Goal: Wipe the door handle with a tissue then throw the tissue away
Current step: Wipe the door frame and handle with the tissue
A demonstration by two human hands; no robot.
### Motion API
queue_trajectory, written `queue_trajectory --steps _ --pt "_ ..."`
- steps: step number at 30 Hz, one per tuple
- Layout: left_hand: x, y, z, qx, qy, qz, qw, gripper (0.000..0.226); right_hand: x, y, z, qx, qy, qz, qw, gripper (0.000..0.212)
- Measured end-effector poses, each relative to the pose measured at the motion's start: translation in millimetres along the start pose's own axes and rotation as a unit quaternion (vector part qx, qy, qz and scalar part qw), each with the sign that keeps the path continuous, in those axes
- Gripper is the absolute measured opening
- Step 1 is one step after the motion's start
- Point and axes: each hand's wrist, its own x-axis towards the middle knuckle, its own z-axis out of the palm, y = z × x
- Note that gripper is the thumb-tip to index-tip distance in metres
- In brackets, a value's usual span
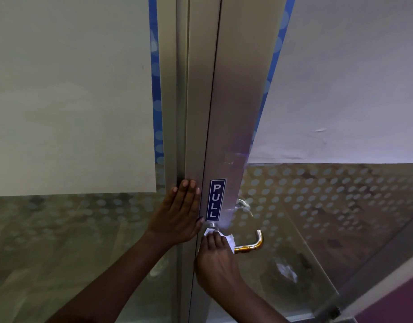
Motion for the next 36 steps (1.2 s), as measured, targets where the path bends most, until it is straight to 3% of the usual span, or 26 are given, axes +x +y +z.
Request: queue_trajectory --steps 2,4,6,11,16,19,22,29,36 --pt "-0.1 0.4 0.1 0.000 0.001 -0.001 1.000 0.078 -3.4 -4.3 -4.7 -0.017 -0.050 0.003 0.999 0.059" --pt "0.2 0.4 0.1 0.003 0.000 0.000 1.000 0.081 0.0 -5.4 -11.6 -0.052 -0.059 -0.008 0.997 0.040" --pt "-0.2 -0.1 0.4 0.005 -0.001 0.000 1.000 0.082 8.6 -3.4 -18.5 -0.059 -0.037 0.007 0.998 0.024" --pt "-0.4 -0.6 0.1 0.007 -0.009 0.000 1.000 0.077 11.9 8.1 -26.9 -0.021 0.023 0.025 0.999 0.031" --pt "0.3 0.1 -0.4 0.007 -0.010 -0.002 1.000 0.076 16.0 7.5 -20.4 -0.015 0.047 0.046 0.998 0.024" --pt "0.4 -0.1 -0.4 0.005 -0.007 -0.003 1.000 0.077 16.8 2.6 -13.3 -0.042 0.090 0.043 0.994 0.003" --pt "0.1 -0.7 -0.4 0.004 -0.009 -0.003 1.000 0.079 12.5 -0.3 -0.4 -0.066 0.094 0.033 0.993 0.035" --pt "1.6 -0.4 -3.3 0.005 -0.009 -0.006 1.000 0.079 2.8 18.6 9.1 -0.078 0.144 -0.040 0.986 0.030" --pt "4.3 -1.3 -7.2 0.008 -0.008 -0.005 1.000 0.078 -15.4 63.5 8.6 -0.064 0.193 -0.201 0.958 0.024"
